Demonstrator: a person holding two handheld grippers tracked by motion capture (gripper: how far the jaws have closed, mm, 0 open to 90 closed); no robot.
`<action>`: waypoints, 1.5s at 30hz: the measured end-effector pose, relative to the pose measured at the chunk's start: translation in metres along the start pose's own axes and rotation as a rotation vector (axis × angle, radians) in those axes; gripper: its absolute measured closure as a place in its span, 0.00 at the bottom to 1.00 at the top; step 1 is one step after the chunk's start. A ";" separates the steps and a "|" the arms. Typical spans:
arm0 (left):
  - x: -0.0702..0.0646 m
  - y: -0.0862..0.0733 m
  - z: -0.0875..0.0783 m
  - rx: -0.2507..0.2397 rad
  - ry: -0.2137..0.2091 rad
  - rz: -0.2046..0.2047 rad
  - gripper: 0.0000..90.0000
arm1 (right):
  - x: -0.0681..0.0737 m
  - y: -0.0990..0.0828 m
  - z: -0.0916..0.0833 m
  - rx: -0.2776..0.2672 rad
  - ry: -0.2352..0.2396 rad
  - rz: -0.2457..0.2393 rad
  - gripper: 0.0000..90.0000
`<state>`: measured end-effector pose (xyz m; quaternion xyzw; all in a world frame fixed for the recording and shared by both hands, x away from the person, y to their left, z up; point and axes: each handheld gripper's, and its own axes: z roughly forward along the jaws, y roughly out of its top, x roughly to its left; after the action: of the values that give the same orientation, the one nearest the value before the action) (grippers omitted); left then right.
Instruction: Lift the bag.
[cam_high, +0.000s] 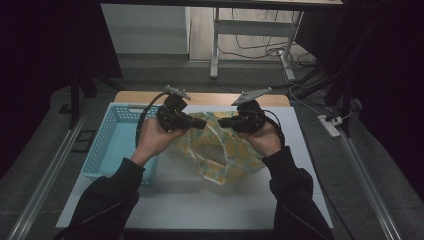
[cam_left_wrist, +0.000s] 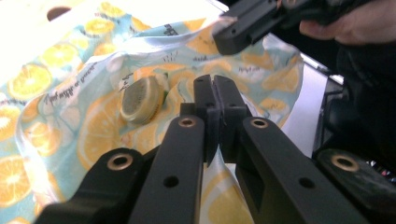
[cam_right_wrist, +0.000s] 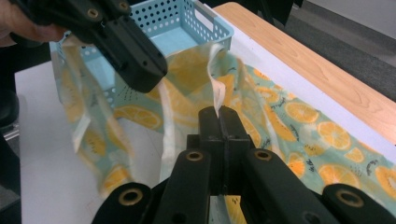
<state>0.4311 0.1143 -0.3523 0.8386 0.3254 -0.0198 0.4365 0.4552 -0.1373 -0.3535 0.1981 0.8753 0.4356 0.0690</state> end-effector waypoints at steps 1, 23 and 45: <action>0.000 0.003 -0.002 -0.004 0.001 0.000 1.00 | 0.000 0.002 -0.001 0.001 -0.003 -0.001 1.00; -0.011 0.073 -0.040 -0.108 0.045 0.052 1.00 | -0.005 0.051 -0.049 -0.076 -0.068 -0.022 1.00; -0.020 0.105 -0.080 -0.253 0.060 0.069 1.00 | 0.005 0.095 -0.088 -0.137 -0.148 -0.083 1.00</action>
<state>0.4545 0.1204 -0.2210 0.7877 0.3092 0.0615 0.5292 0.4520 -0.1487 -0.2244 0.1882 0.8435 0.4753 0.1649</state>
